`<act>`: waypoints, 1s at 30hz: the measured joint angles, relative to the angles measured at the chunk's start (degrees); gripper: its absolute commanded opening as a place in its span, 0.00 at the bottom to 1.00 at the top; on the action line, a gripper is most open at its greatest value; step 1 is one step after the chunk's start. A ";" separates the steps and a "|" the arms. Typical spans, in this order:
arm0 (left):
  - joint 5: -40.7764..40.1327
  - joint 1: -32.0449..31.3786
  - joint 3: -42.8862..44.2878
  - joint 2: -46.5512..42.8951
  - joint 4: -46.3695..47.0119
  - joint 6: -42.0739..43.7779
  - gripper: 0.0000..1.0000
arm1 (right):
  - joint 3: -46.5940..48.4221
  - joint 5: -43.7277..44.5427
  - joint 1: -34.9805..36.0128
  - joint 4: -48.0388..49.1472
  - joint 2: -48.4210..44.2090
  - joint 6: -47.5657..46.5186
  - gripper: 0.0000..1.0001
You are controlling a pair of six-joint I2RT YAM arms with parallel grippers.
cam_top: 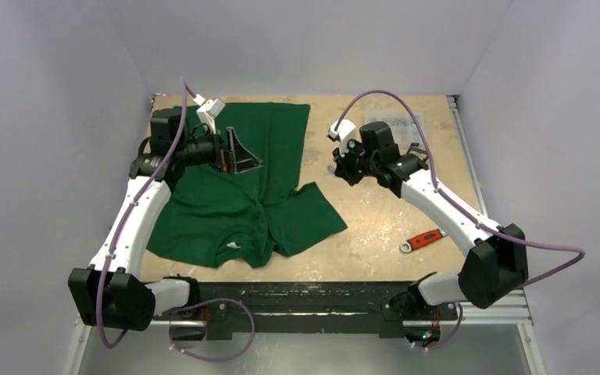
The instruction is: Remove the brooch from the garment
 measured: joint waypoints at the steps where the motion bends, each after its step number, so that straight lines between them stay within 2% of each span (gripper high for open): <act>1: -0.35 0.00 0.04 0.00 -0.59 0.48 1.00 | -0.50 2.89 -0.02 -0.11 0.17 -0.96 0.00; 8: -1.55 0.00 0.55 0.07 -3.28 2.45 1.00 | -1.38 23.39 -0.02 3.78 6.69 -7.82 0.00; 13: -2.51 0.00 1.11 0.13 -3.87 3.19 1.00 | -1.09 32.89 -0.09 7.30 15.61 -12.20 0.00; 21: -3.34 0.00 1.55 0.11 -5.44 3.43 1.00 | -0.83 40.48 -0.44 11.08 23.32 -17.27 0.00; 30: -3.32 0.00 1.57 0.09 -5.81 3.45 1.00 | 3.93 42.01 -1.90 15.37 26.88 -23.52 0.00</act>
